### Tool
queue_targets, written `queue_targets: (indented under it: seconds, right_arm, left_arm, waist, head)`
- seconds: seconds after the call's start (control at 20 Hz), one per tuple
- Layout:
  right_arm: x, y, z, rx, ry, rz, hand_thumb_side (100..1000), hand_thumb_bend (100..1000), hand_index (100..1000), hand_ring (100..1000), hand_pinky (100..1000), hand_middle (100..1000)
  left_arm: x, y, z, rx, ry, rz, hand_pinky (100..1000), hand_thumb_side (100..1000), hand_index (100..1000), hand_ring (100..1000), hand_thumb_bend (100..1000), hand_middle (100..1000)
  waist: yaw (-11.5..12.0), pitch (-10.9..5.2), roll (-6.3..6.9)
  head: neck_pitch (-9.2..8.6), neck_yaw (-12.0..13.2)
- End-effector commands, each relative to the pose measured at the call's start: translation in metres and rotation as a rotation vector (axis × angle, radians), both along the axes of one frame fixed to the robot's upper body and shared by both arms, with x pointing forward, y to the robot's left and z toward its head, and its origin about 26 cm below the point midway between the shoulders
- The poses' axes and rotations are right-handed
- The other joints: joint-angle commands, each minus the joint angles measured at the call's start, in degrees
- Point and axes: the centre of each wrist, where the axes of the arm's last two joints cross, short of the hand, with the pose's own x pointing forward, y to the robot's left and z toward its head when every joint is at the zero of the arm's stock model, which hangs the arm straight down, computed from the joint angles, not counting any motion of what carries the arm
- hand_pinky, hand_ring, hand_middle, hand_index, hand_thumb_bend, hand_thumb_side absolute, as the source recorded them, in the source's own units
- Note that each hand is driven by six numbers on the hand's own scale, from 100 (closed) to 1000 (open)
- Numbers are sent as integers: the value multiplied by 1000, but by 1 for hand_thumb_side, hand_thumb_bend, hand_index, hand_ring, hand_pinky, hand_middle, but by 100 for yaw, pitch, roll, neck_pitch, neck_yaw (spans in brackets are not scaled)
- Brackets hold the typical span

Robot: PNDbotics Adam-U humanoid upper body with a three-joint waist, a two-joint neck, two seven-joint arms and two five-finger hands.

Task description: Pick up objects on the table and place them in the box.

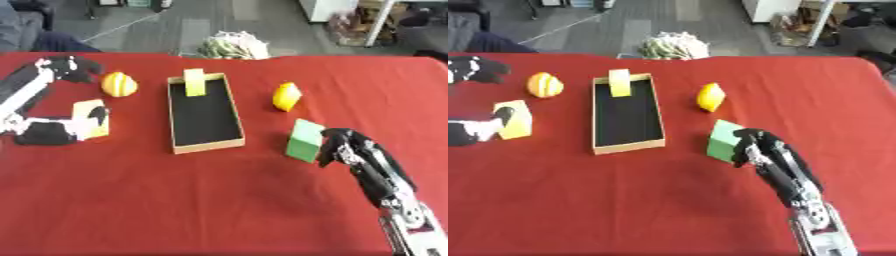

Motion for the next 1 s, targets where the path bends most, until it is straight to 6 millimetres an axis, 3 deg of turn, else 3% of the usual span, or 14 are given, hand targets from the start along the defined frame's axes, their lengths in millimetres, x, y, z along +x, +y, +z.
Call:
queue_targets:
  seconds: [0.05,0.3,0.5,0.7,1.0]
  right_arm:
    - [1,-3,5,-23,-16,14,578,100,729,523,490,506]
    - [0,-3,3,-21,-9,15,578,100,729,523,490,507]
    - [0,-2,3,-16,-8,20,577,100,729,523,490,508]
    - [0,-1,2,-12,-7,23,580,100,729,523,490,509]
    - [0,-1,2,-11,-6,25,583,100,729,523,490,511]
  left_arm:
    - [23,17,13,231,78,45,844,222,887,783,455,794]
    - [77,30,-11,364,227,105,842,247,887,765,472,789]
    - [107,32,-35,398,282,163,840,253,888,763,488,785]
    - [121,33,-53,399,286,213,835,249,885,756,470,778]
    - [126,37,-61,381,216,300,829,247,884,749,461,773]
  waist:
    - [-38,-155,105]
    - [-115,-185,94]
    - [-144,-195,57]
    - [-184,-189,26]
    - [-216,-174,16]
  head:
    - [25,30]
    - [25,14]
    - [25,-4]
    - [25,14]
    - [25,30]
